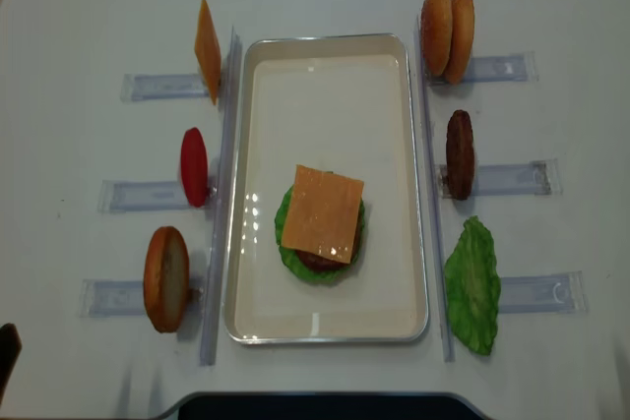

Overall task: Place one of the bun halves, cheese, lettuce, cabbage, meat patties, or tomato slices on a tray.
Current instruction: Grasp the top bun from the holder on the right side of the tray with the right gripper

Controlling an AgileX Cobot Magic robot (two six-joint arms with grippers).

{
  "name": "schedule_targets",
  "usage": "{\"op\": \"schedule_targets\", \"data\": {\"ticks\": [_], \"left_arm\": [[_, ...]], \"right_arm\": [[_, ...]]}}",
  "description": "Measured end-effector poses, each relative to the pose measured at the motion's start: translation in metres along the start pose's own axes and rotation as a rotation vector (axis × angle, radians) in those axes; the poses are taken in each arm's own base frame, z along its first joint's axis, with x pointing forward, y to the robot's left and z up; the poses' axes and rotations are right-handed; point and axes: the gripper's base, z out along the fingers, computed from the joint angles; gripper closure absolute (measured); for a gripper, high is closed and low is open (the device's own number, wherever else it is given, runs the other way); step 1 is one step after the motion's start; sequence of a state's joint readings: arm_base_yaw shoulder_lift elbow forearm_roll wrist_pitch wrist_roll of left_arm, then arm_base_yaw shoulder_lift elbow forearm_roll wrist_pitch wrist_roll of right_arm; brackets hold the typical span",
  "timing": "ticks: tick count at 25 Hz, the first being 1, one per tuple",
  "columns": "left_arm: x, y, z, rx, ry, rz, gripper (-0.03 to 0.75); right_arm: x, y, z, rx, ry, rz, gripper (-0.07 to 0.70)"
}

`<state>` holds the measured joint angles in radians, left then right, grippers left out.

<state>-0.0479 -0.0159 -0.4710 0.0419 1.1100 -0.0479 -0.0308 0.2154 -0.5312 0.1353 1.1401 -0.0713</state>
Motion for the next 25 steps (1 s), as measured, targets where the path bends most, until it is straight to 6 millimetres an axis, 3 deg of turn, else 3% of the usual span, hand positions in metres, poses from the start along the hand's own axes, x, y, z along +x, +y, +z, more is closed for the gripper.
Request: {"op": "schedule_targets", "data": {"ticks": [7,12,20,25], "left_arm": [[0.000,0.000,0.000,0.000,0.000,0.000,0.461],[0.000,0.000,0.000,0.000,0.000,0.000,0.529],[0.000,0.000,0.000,0.000,0.000,0.000,0.636],[0.000,0.000,0.000,0.000,0.000,0.000,0.695]], "right_arm": [[-0.052,-0.004,0.028,-0.004,0.222,0.016,0.171],[-0.100,-0.009,0.062,-0.009,0.369,0.029,0.171],[-0.170,-0.015,0.100,-0.014,0.406,0.016,0.171],[-0.201,-0.019,0.127,-0.018,0.431,0.004,0.171]]}}
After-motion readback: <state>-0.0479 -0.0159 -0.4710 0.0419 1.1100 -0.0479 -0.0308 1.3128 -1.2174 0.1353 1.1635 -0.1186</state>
